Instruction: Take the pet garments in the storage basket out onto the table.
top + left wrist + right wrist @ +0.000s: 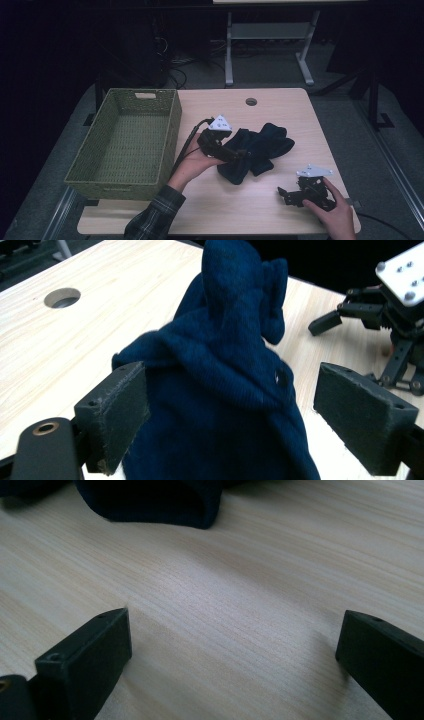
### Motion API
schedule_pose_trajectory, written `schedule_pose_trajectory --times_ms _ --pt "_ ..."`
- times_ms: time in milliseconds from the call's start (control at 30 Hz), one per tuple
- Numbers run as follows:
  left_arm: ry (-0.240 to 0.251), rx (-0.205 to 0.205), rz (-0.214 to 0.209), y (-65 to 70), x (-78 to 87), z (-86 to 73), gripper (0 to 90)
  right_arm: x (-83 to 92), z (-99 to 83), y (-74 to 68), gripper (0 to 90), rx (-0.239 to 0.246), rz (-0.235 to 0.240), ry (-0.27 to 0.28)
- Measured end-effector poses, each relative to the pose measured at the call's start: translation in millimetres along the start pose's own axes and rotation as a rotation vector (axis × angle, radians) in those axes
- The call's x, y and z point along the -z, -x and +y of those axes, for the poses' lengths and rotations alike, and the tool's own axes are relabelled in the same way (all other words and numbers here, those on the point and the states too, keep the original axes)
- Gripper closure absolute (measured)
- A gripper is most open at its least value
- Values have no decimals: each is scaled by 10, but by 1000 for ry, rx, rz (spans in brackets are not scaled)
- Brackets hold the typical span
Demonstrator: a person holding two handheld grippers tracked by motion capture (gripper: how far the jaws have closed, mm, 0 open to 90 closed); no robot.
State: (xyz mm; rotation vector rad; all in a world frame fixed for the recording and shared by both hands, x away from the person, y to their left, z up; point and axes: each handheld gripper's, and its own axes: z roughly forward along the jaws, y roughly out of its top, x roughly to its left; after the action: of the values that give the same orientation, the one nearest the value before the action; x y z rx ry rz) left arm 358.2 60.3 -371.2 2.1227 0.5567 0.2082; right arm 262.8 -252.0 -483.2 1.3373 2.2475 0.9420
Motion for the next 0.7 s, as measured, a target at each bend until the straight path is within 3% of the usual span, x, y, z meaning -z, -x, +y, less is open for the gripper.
schedule_pose_trajectory --times_ms 367,700 --pt "21 39 56 74 207 -300 133 0 0 0 10 0 0 0" --pt "-14 62 99 164 308 -672 132 0 0 0 10 1 0 0"
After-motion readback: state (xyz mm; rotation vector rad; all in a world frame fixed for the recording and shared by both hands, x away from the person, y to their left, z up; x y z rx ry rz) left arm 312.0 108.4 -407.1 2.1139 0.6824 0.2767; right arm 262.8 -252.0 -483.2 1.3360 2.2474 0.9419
